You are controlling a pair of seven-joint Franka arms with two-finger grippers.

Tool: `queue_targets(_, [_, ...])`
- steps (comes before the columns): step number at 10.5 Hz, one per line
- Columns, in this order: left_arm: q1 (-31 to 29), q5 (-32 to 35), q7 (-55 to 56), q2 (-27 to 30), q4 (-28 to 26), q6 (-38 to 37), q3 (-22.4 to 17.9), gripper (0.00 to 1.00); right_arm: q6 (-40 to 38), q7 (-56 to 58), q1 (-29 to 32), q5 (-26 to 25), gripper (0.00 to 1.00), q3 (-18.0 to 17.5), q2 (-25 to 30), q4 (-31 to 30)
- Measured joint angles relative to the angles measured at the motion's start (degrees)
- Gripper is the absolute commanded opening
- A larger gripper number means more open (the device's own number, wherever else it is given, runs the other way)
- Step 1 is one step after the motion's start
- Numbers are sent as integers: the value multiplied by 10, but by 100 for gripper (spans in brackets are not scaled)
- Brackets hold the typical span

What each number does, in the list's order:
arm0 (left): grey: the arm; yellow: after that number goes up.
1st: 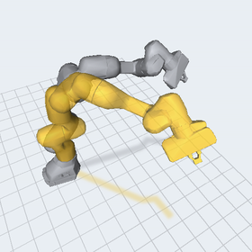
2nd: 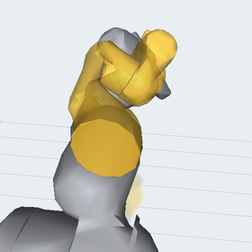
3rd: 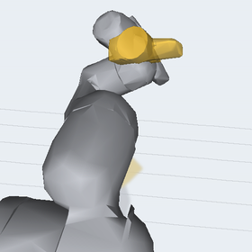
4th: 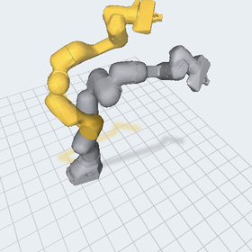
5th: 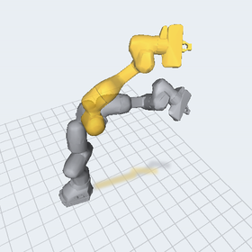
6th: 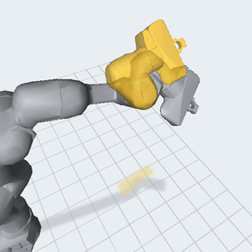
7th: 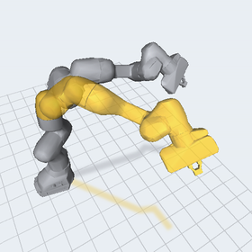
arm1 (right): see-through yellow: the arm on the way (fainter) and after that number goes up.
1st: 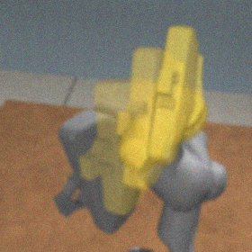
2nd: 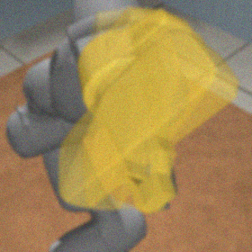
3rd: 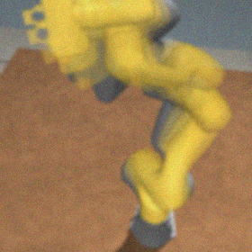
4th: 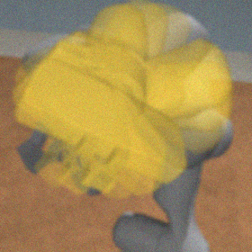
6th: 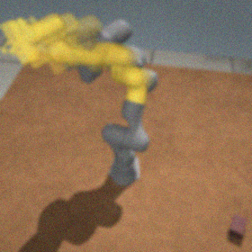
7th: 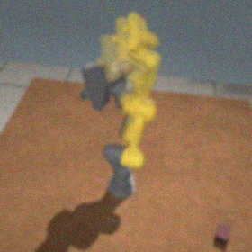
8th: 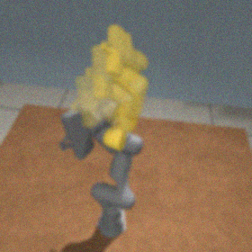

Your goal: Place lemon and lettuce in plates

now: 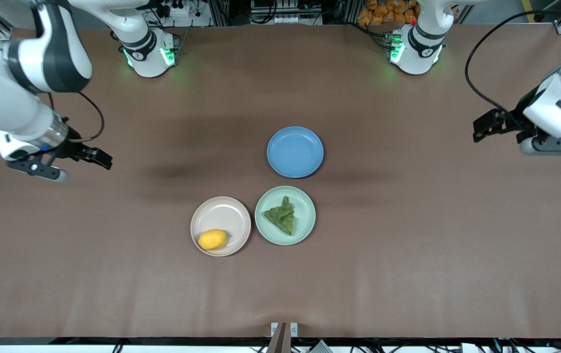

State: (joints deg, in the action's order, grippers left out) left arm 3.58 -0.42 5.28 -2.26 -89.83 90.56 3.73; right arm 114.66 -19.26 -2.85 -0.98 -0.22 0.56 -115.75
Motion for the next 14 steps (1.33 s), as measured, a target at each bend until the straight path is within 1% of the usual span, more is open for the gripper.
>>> queue_targets(1, [0, 0, -2, 5, 8, -18, 0, 100, -30, 0, 0, 0, 100, 0, 0, 29])
queue_targets(3, [0, 0, -11, 8, 19, -33, -1, 100, -64, 0, 5, 0, 100, 0, 0, 71])
queue_targets(7, [-2, 0, -13, 5, 20, -37, -2, 100, -134, 0, 14, 0, 100, 0, 0, 148])
queue_targets(9, [-3, 0, -13, 1, 20, -37, -2, 100, -182, 0, 14, 0, 100, 0, 0, 193])
queue_targets(11, [-3, 0, -13, -4, 19, -37, -2, 100, -208, 0, 14, 0, 100, 0, 0, 218])
queue_targets(14, [-4, 0, -14, -11, 19, -37, -2, 100, -233, 0, 14, 0, 100, -2, -1, 236])
